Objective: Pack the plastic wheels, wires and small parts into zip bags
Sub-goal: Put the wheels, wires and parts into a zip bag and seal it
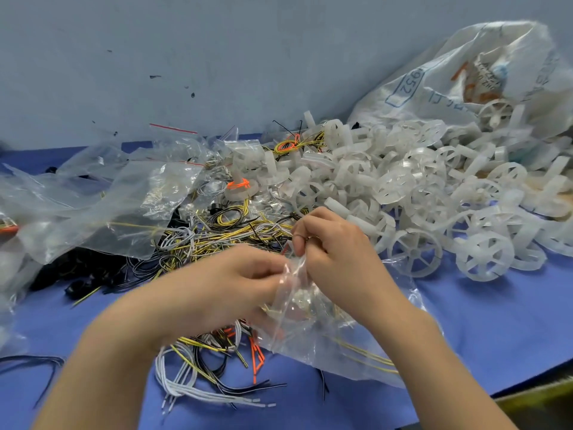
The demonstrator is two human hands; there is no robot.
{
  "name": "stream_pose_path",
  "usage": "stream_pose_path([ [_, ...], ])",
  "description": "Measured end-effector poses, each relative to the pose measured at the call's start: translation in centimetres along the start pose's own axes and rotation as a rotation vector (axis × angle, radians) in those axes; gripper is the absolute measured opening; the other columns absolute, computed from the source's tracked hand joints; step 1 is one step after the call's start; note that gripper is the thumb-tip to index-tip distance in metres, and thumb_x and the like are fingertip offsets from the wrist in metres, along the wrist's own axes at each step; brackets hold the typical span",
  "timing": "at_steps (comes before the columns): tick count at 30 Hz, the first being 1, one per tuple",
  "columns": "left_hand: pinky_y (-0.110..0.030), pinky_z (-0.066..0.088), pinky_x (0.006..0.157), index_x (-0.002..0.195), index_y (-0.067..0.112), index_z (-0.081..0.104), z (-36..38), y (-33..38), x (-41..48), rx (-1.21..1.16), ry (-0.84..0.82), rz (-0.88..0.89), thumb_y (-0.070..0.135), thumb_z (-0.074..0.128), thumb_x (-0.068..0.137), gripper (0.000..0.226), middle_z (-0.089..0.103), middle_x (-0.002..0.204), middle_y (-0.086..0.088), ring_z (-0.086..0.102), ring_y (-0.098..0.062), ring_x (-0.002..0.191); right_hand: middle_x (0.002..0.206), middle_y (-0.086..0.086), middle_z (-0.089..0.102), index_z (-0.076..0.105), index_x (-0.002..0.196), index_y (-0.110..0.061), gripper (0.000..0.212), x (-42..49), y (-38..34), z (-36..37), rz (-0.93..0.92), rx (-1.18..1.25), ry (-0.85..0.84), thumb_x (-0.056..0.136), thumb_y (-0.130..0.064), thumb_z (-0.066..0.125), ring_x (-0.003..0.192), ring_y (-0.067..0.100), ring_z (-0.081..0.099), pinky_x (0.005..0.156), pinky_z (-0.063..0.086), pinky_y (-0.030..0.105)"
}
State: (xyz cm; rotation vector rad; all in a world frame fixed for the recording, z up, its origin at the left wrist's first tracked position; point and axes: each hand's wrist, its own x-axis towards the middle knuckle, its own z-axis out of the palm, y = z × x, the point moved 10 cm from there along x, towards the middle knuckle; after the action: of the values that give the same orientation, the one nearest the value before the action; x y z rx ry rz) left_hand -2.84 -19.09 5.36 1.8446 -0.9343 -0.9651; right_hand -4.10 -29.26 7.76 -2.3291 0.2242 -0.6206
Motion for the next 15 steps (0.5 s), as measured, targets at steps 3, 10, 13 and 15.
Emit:
stream_pose_path([
  [3,-0.029,0.06,0.066,0.107,0.021,0.072,-5.9,-0.3,-1.8,-0.089,0.331,0.067,0.022,0.058,0.094,0.02,0.075,0.099,-0.003,0.074,-0.02,0.081,0.092,-0.011,0.056,0.047,0.063,-0.034,0.038,-0.2,0.4,0.2,-0.027,-0.027,-0.022,0.084,-0.002,0.047,0.076,0.008,0.046,0.067,0.038,0.034],
  [10,-0.032,0.047,0.081,0.119,0.029,0.064,-10.1,-4.3,-0.5,0.676,0.712,-0.104,0.039,0.052,0.097,0.027,0.058,0.101,0.008,0.058,-0.009,0.094,0.105,-0.014,0.057,0.057,0.072,-0.033,0.036,-0.3,0.0,1.6,-0.094,-0.123,-0.134,0.093,-0.008,0.042,0.075,-0.005,0.041,0.068,0.032,0.027],
  [13,-0.042,0.042,0.097,0.131,0.03,0.056,-9.5,-5.5,0.6,0.877,0.687,-0.239,0.046,0.045,0.098,0.038,0.05,0.114,-0.003,0.048,-0.024,0.113,0.109,-0.014,0.057,0.058,0.074,-0.036,0.039,-0.4,-0.1,2.2,-0.107,-0.134,-0.172,0.095,-0.008,0.041,0.07,-0.01,0.04,0.067,0.03,0.026],
  [15,-0.041,0.042,0.096,0.13,0.03,0.055,-9.5,-5.4,0.7,0.924,0.713,-0.256,0.046,0.045,0.098,0.037,0.049,0.113,-0.003,0.046,-0.025,0.114,0.11,-0.015,0.056,0.061,0.079,-0.034,0.038,-0.5,-0.1,2.3,-0.115,-0.14,-0.18,0.098,-0.009,0.041,0.067,-0.014,0.04,0.065,0.029,0.026],
])
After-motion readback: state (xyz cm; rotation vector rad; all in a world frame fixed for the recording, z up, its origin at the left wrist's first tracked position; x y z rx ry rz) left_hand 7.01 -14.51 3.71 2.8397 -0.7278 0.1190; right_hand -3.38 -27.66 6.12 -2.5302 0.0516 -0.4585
